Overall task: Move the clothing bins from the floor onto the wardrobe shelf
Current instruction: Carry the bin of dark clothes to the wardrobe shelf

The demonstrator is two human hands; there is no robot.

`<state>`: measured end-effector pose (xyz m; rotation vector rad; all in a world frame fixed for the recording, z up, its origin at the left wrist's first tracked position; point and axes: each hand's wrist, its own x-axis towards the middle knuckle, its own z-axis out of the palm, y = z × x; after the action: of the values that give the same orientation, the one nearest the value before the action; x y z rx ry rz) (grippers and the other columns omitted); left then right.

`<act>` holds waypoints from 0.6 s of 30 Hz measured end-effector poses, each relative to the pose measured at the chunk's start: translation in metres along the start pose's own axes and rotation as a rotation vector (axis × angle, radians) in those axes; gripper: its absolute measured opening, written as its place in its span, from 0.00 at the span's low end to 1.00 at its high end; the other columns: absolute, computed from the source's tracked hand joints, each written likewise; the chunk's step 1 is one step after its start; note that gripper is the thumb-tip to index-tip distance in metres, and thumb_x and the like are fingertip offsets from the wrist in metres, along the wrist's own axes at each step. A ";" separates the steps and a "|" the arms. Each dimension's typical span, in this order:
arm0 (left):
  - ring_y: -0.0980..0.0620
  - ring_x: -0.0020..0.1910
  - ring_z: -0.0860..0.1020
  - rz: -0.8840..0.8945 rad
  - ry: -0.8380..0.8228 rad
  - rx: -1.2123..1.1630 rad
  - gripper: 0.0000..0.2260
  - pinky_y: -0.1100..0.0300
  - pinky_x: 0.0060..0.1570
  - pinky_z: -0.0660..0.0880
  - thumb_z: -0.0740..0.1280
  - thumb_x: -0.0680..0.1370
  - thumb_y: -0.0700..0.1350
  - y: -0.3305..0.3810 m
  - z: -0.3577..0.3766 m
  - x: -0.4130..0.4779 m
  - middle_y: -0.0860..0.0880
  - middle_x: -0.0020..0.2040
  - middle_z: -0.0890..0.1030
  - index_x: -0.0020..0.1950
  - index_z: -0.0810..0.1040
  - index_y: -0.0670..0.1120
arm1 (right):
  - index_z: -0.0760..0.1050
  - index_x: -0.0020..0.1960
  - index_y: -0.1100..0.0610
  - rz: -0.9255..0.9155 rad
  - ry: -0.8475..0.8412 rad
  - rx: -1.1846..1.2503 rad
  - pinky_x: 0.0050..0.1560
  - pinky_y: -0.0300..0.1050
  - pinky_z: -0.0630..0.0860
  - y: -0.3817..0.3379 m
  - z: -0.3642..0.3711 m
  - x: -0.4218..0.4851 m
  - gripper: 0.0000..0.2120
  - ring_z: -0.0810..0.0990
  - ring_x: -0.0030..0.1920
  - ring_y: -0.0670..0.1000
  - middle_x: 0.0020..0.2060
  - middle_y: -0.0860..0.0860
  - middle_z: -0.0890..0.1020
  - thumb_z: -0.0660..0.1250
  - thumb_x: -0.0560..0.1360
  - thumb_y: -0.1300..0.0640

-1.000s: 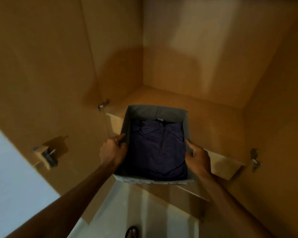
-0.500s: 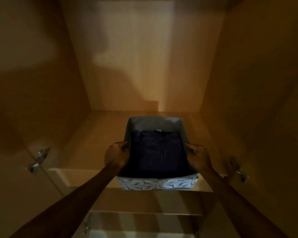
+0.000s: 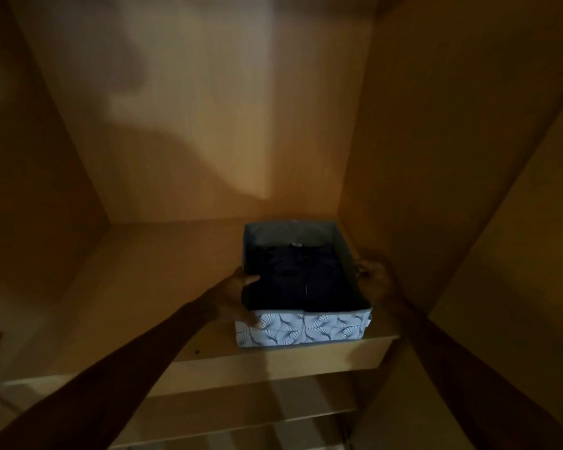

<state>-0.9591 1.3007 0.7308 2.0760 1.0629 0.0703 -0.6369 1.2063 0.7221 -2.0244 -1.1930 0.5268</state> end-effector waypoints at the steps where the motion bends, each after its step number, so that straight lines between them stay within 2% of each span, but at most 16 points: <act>1: 0.48 0.72 0.65 0.012 0.109 0.047 0.53 0.53 0.69 0.67 0.83 0.55 0.55 -0.002 -0.001 0.004 0.52 0.73 0.63 0.76 0.63 0.50 | 0.76 0.59 0.68 -0.003 0.013 0.036 0.49 0.45 0.71 0.000 0.000 0.002 0.18 0.77 0.57 0.63 0.52 0.62 0.79 0.58 0.73 0.77; 3: 0.46 0.72 0.67 0.044 0.339 0.180 0.43 0.49 0.66 0.71 0.80 0.59 0.55 0.001 0.000 0.005 0.51 0.74 0.63 0.72 0.70 0.52 | 0.74 0.61 0.70 -0.037 0.006 0.112 0.50 0.42 0.72 -0.004 0.000 0.001 0.17 0.76 0.60 0.61 0.55 0.61 0.78 0.62 0.73 0.75; 4: 0.47 0.71 0.68 0.040 0.456 0.248 0.37 0.49 0.64 0.72 0.78 0.62 0.54 0.001 0.004 0.006 0.50 0.75 0.64 0.70 0.72 0.52 | 0.72 0.64 0.68 -0.051 -0.046 0.133 0.53 0.41 0.73 -0.007 -0.001 0.000 0.21 0.74 0.62 0.58 0.60 0.58 0.77 0.66 0.72 0.73; 6: 0.48 0.69 0.71 0.059 0.655 0.306 0.24 0.52 0.61 0.74 0.76 0.67 0.49 -0.002 0.015 0.009 0.50 0.72 0.70 0.63 0.78 0.51 | 0.67 0.71 0.60 -0.064 -0.244 0.122 0.64 0.44 0.71 -0.005 -0.003 0.000 0.35 0.69 0.67 0.51 0.67 0.53 0.70 0.77 0.67 0.66; 8: 0.47 0.63 0.74 0.087 0.775 0.250 0.15 0.54 0.56 0.75 0.75 0.69 0.45 -0.007 0.027 0.013 0.50 0.63 0.78 0.56 0.82 0.49 | 0.66 0.72 0.56 -0.053 -0.410 0.005 0.69 0.47 0.66 -0.002 -0.006 0.000 0.46 0.63 0.71 0.50 0.70 0.50 0.65 0.83 0.58 0.59; 9: 0.47 0.61 0.75 0.074 0.805 0.222 0.14 0.54 0.55 0.75 0.75 0.69 0.43 -0.008 0.031 0.016 0.50 0.59 0.80 0.54 0.82 0.48 | 0.67 0.72 0.56 -0.066 -0.433 -0.072 0.70 0.49 0.65 0.004 -0.006 0.004 0.48 0.62 0.72 0.52 0.70 0.52 0.65 0.84 0.56 0.57; 11: 0.46 0.57 0.77 0.068 0.828 0.202 0.13 0.54 0.54 0.75 0.75 0.69 0.42 -0.008 0.033 0.020 0.49 0.54 0.82 0.52 0.83 0.47 | 0.70 0.69 0.59 -0.139 -0.397 -0.206 0.69 0.53 0.67 -0.003 -0.010 0.003 0.42 0.67 0.70 0.58 0.70 0.57 0.68 0.83 0.58 0.58; 13: 0.45 0.56 0.78 0.096 0.825 0.229 0.12 0.53 0.54 0.75 0.74 0.70 0.42 -0.009 0.033 0.026 0.47 0.55 0.83 0.53 0.83 0.46 | 0.72 0.67 0.63 -0.232 -0.298 -0.314 0.66 0.53 0.70 -0.012 -0.015 0.003 0.31 0.73 0.66 0.60 0.66 0.61 0.74 0.77 0.67 0.63; 16: 0.44 0.57 0.80 0.179 0.744 0.263 0.14 0.52 0.57 0.76 0.71 0.74 0.41 -0.008 0.034 0.036 0.45 0.61 0.81 0.59 0.81 0.45 | 0.67 0.72 0.60 -0.283 -0.080 -0.474 0.70 0.48 0.63 -0.015 -0.014 0.007 0.24 0.69 0.70 0.59 0.69 0.60 0.71 0.65 0.76 0.63; 18: 0.46 0.61 0.78 0.205 0.656 0.285 0.19 0.52 0.60 0.75 0.70 0.75 0.43 -0.004 0.039 0.041 0.45 0.69 0.75 0.67 0.76 0.46 | 0.64 0.73 0.59 -0.249 0.026 -0.508 0.71 0.50 0.62 -0.009 -0.008 0.006 0.25 0.66 0.72 0.60 0.71 0.60 0.68 0.62 0.77 0.65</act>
<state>-0.9205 1.3070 0.6900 2.4904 1.2841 0.7881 -0.6340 1.2116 0.7344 -2.2315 -1.6605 0.0730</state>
